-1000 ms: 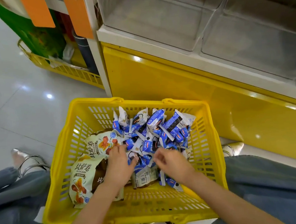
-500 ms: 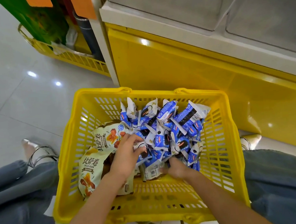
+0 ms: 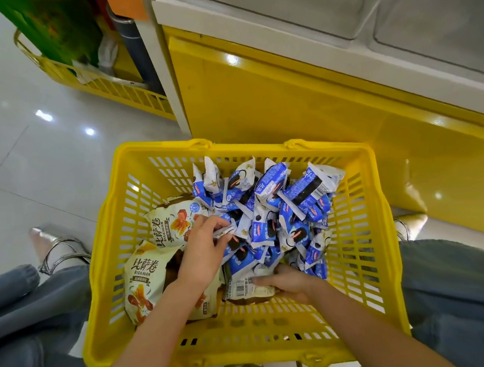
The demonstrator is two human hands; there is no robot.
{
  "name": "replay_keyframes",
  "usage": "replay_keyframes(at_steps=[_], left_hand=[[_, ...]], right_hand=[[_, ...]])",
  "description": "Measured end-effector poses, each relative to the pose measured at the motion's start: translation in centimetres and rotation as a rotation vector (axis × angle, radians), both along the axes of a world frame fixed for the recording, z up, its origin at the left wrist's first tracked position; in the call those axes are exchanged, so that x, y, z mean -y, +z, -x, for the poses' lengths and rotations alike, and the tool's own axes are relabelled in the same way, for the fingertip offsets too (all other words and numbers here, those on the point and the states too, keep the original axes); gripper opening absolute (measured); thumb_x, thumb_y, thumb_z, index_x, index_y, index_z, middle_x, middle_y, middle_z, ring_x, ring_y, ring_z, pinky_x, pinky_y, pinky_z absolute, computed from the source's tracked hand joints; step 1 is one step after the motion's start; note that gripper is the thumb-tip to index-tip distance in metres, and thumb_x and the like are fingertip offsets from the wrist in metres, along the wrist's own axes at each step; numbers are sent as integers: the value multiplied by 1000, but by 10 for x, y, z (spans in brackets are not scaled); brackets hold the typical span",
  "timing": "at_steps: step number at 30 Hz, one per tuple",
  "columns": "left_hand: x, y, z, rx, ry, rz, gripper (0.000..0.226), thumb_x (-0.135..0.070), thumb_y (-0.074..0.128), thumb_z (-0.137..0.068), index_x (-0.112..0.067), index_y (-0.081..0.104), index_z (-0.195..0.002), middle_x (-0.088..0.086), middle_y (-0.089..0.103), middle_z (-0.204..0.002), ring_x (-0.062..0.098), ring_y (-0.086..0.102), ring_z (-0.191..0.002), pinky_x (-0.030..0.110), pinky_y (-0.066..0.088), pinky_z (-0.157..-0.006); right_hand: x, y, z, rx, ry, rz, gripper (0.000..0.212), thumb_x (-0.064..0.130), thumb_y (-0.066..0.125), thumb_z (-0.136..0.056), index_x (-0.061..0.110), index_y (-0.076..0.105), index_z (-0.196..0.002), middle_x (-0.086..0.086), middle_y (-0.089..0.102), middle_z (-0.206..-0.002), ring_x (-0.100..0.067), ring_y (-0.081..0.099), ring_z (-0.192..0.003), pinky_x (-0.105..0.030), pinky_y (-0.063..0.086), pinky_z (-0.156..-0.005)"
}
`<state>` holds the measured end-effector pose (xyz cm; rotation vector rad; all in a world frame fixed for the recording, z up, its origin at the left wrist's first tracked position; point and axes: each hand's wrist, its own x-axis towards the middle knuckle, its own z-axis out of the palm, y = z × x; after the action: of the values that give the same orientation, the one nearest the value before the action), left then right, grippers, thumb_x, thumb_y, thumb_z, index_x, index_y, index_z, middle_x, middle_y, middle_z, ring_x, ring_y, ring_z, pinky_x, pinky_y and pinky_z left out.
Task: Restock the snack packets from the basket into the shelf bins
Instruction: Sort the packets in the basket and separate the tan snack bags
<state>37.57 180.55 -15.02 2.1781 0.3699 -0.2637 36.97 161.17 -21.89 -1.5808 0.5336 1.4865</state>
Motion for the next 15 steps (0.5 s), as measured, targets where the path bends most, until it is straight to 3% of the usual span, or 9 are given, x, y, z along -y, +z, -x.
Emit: replay_keyframes(at_steps=[2, 4, 6, 8, 9, 12, 15], left_hand=[[0, 0, 2, 0, -6, -10, 15, -12, 60, -89, -18, 58, -103, -3, 44, -101, 12, 51, -94, 18, 40, -82], [0, 0, 6, -12, -29, -28, 16, -12, 56, -91, -17, 56, -107, -4, 43, -102, 8, 47, -93, 11, 36, -78], [3, 1, 10, -24, -79, -61, 18, -10, 53, -92, -16, 53, -110, -2, 42, -106, 10, 48, -91, 17, 42, -78], [8, 1, 15, -99, -179, -121, 25, -12, 50, -94, -15, 49, -118, 2, 41, -119, 15, 52, -95, 26, 47, -83], [11, 1, 17, -150, -241, -156, 29, -14, 49, -94, -15, 46, -123, 4, 39, -126, 17, 52, -101, 27, 47, -87], [20, 0, 24, -238, -347, -229, 37, -18, 46, -95, -17, 40, -132, 3, 36, -133, 21, 50, -113, 31, 44, -91], [21, 6, 31, -202, -334, -211, 34, -19, 44, -96, -18, 43, -130, 4, 44, -124, 20, 49, -109, 29, 41, -90]], right_hand=[[-3, 4, 1, -30, -49, 14, 66, 28, 76, -76, 13, 45, -132, -4, 60, -126, -19, 59, -112, -40, 46, -100], [-3, 10, 3, -44, -53, 53, 79, 41, 78, -71, 10, 42, -134, -6, 56, -129, -19, 57, -114, -34, 51, -93], [2, 16, 4, -63, -44, 100, 85, 51, 76, -69, 10, 40, -133, -7, 57, -125, -17, 59, -106, -25, 53, -76], [7, 26, 4, -92, -23, 138, 70, 54, 74, -69, 11, 49, -118, -2, 64, -92, -9, 57, -73, -17, 44, -55], [11, 31, 4, -99, -12, 163, 59, 53, 74, -70, 12, 53, -106, 0, 61, -79, -8, 51, -65, -16, 40, -51], [22, 51, -4, -59, 69, 240, 42, 51, 71, -74, 15, 52, -84, 3, 55, -71, -6, 45, -62, -14, 34, -47], [32, 83, -17, 14, 174, 293, 44, 53, 70, -74, 15, 53, -87, 3, 54, -71, -5, 43, -59, -13, 32, -45]])
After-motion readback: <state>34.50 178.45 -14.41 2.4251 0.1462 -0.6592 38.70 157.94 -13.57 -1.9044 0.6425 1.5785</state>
